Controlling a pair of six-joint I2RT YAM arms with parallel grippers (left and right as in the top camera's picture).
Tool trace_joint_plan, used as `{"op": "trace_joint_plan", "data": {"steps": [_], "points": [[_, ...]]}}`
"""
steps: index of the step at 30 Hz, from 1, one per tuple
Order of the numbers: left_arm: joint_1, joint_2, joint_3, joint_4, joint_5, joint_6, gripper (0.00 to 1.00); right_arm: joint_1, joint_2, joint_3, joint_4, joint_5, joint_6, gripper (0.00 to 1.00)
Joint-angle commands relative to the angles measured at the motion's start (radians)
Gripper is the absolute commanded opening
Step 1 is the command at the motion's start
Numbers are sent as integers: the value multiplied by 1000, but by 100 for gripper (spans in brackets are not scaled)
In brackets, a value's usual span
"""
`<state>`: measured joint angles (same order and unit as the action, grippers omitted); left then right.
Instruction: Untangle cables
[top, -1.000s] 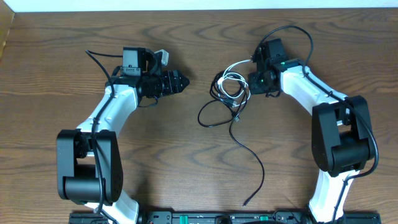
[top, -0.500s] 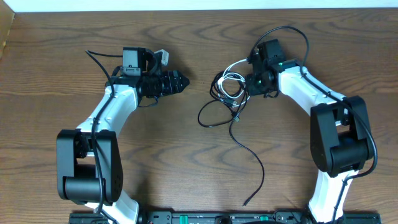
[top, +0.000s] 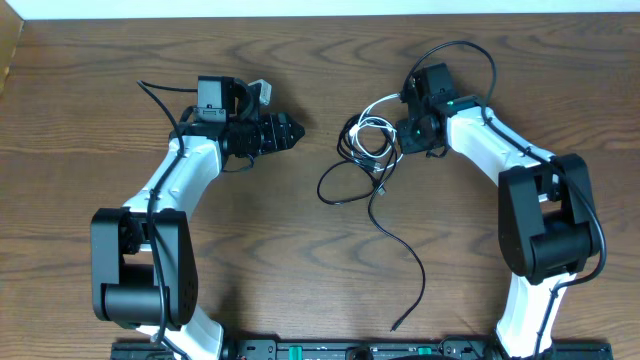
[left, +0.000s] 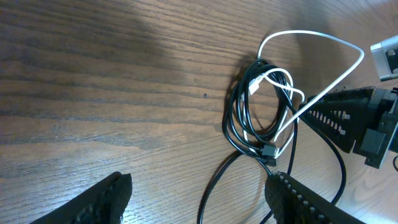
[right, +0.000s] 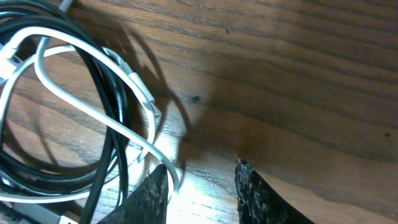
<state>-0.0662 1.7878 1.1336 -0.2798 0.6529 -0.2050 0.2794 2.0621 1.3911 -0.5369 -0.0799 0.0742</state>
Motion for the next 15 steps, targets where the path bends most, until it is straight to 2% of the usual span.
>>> {"op": "trace_joint_plan", "data": {"steps": [1, 8, 9, 10, 11, 15], "points": [[1, 11, 0, 2, 12, 18, 73, 18, 36, 1, 2, 21, -13, 32], [1, 11, 0, 2, 12, 18, 73, 29, 93, 1, 29, 76, -9, 38], [2, 11, 0, 2, 12, 18, 73, 29, 95, 1, 29, 117, 2, 34], [1, 11, 0, 2, 12, 18, 73, 29, 95, 1, 18, 233, 46, 8], [1, 11, 0, 1, 12, 18, 73, 29, 95, 1, 4, 303, 72, 1], [2, 11, 0, 2, 12, 18, 73, 29, 91, 1, -50, 505, 96, 1]]}}
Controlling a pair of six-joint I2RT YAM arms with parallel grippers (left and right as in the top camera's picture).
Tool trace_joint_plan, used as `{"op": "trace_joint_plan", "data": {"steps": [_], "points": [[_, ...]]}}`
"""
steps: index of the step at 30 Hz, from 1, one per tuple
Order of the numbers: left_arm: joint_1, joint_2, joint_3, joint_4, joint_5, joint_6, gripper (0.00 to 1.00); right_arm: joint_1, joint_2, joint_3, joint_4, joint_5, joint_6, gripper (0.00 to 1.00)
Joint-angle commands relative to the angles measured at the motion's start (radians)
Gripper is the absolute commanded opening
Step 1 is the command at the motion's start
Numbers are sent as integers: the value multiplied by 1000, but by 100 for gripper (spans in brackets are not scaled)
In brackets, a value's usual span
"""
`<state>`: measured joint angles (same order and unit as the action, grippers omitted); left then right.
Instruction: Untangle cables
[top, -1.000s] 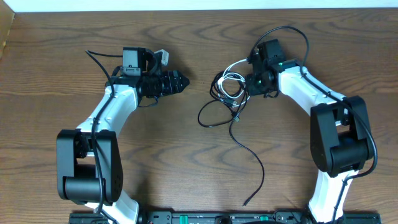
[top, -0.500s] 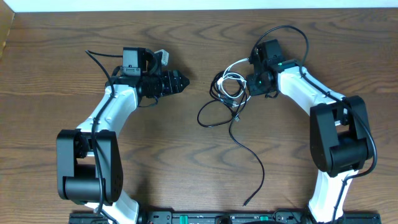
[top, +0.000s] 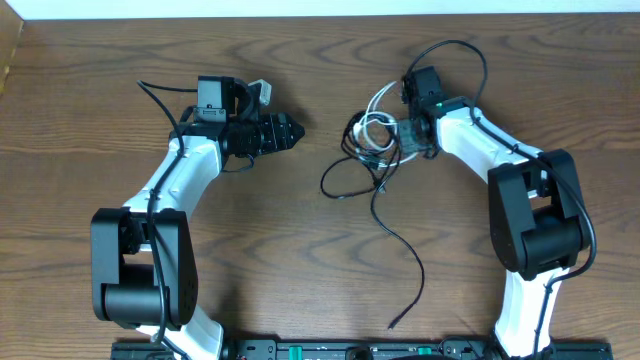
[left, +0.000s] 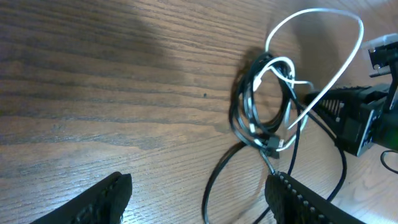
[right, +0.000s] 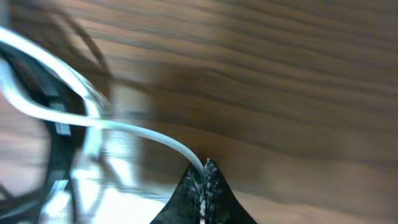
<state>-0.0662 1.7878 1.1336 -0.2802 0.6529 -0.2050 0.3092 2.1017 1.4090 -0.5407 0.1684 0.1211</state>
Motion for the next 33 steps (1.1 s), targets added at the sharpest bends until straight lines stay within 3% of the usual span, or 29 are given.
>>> {"op": "trace_joint_plan", "data": {"steps": [1, 7, 13, 23, 28, 30, 31, 33], "points": [[1, 11, 0, 2, 12, 18, 73, -1, 48, -16, -59, 289, 51, 1], [1, 11, 0, 2, 12, 18, 73, 0, -49, -15, -75, 237, 48, 1], [1, 11, 0, 2, 12, 18, 73, 1, -238, -15, -28, 2, -28, 1], [1, 11, 0, 2, 12, 18, 73, 23, -591, -15, 83, -244, -34, 1], [1, 11, 0, 2, 12, 17, 73, 23, -686, -15, 87, -186, -33, 1], [1, 11, 0, 2, 12, 17, 73, 21, -688, -15, 60, -166, -34, 28], [1, 11, 0, 2, 12, 17, 73, 14, -675, -15, 21, -167, -53, 47], [2, 11, 0, 2, 13, 17, 73, 5, -649, -15, -30, -167, -101, 54]]}}
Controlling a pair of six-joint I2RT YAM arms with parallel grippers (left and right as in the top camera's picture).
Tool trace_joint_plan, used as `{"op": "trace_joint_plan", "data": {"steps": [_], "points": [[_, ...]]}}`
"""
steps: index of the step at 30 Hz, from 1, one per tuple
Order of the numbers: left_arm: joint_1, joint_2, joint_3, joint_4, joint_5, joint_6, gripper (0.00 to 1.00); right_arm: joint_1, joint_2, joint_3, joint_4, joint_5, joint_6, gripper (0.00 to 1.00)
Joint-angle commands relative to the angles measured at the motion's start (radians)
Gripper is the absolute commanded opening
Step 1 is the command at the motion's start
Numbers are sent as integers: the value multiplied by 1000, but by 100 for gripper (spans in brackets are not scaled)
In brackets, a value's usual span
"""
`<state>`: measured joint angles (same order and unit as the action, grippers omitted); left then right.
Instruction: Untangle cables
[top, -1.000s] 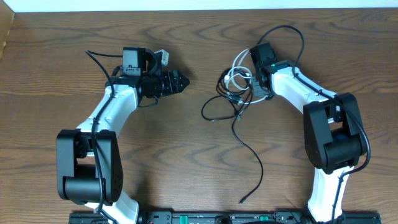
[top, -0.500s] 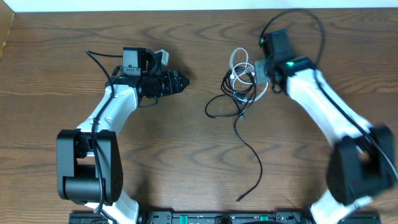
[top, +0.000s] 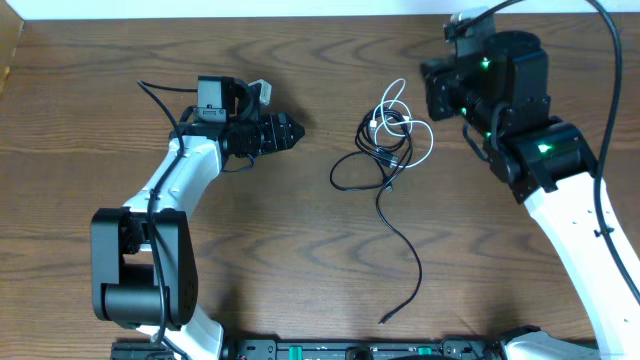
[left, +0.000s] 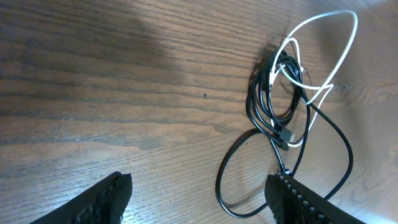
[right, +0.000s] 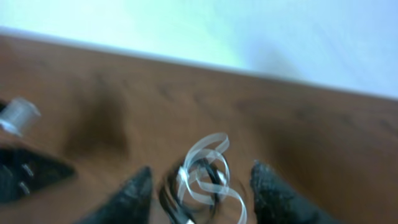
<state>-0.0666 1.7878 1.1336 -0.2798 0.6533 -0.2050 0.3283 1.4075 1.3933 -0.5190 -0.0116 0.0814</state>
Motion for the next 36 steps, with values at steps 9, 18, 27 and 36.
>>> {"op": "trace_joint_plan", "data": {"steps": [9, 18, 27, 36], "points": [[2, 11, 0, 1, 12, 17, 73, -144, 210, 0, -151, -72, -53, 99], [2, 11, 0, 2, 12, 17, 73, -137, 253, 0, -247, -110, -250, 55], [2, 11, 0, 1, 12, 17, 73, -85, 442, -2, -233, 80, -326, 49], [2, 11, 0, 2, 11, 18, 73, -66, 610, -2, -36, 190, -352, 47]]}}
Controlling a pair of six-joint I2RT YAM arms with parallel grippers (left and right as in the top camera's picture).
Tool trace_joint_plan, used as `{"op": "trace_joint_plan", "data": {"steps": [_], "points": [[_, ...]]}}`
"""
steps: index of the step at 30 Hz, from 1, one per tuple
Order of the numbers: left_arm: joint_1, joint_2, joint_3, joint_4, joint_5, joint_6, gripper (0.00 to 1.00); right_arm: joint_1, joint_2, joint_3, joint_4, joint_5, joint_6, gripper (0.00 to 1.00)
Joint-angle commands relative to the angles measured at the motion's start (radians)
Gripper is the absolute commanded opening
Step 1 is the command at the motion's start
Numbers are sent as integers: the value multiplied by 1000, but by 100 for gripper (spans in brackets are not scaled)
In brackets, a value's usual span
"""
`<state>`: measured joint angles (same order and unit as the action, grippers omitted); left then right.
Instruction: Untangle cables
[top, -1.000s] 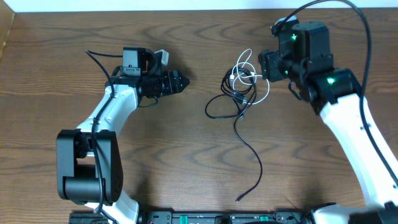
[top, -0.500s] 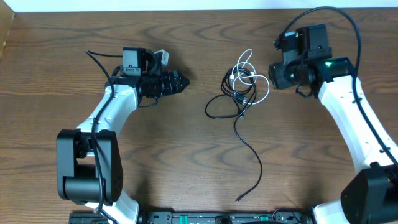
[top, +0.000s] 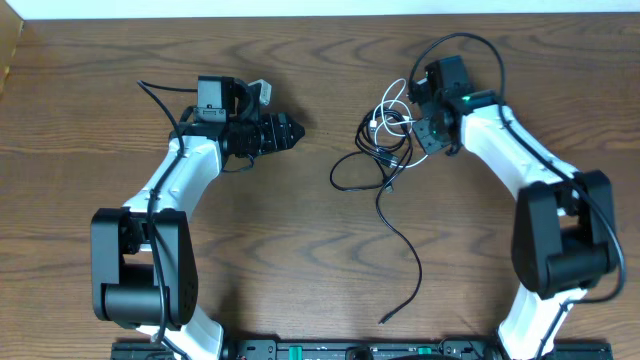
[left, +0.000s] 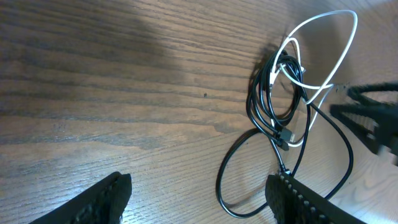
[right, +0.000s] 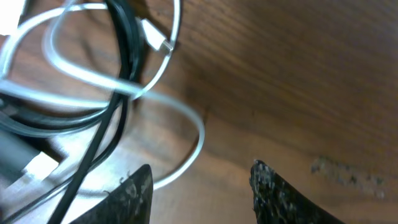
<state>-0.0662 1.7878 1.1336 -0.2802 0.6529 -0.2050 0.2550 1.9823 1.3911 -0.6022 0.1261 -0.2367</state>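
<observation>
A tangle of a black cable (top: 383, 158) and a white cable (top: 392, 113) lies on the wooden table (top: 300, 260). The black cable's long tail runs to the front. In the left wrist view the black coil (left: 264, 109) and white loop (left: 339, 46) lie ahead. My left gripper (top: 296, 130) (left: 199, 199) stands open, well left of the tangle, nothing in it. My right gripper (top: 418, 132) (right: 202, 186) is open just right of the tangle, low over the table; a white cable (right: 186, 134) curve lies between and ahead of its fingers, beside black strands (right: 118, 81).
The table's back edge meets a white wall (top: 300, 8) behind both arms. The black tail's plug end (top: 384, 320) lies near the front edge. The arms' bases (top: 140, 290) stand at front left and front right.
My right arm was raised high over the table with its gripper open; now it is down at the right side of the tangle, still open. The cables and left arm have not moved.
My right gripper stood open at the white loop on the tangle's right. Then it was shut on the white cable, with the tangle pulled toward it. Later it was raised and open, the tangle lying a little further right with looser white loops. Now it is low beside them.
</observation>
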Motion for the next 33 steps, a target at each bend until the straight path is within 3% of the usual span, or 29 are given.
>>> {"op": "trace_joint_plan", "data": {"steps": [1, 9, 18, 20, 23, 31, 33], "points": [[2, 11, 0, 2, 12, 18, 73, 7, 47, 1, 70, 52, -34, 48], [2, 11, 0, 2, 9, 18, 73, 7, 101, 1, 210, 47, -33, 47], [2, 11, 0, 2, 9, 18, 73, 7, 137, 1, 240, 29, 16, 51], [2, 11, 0, 2, 9, 18, 73, 9, 136, 1, 240, 14, 39, 41], [1, 11, 0, 2, 9, 18, 73, 8, 122, 1, 243, 3, 113, 41], [1, 11, 0, 2, -17, 17, 73, 12, 131, 1, 288, -35, -69, 46], [1, 11, 0, 2, -17, 17, 73, 8, 131, 1, 299, -27, -75, 52]]}}
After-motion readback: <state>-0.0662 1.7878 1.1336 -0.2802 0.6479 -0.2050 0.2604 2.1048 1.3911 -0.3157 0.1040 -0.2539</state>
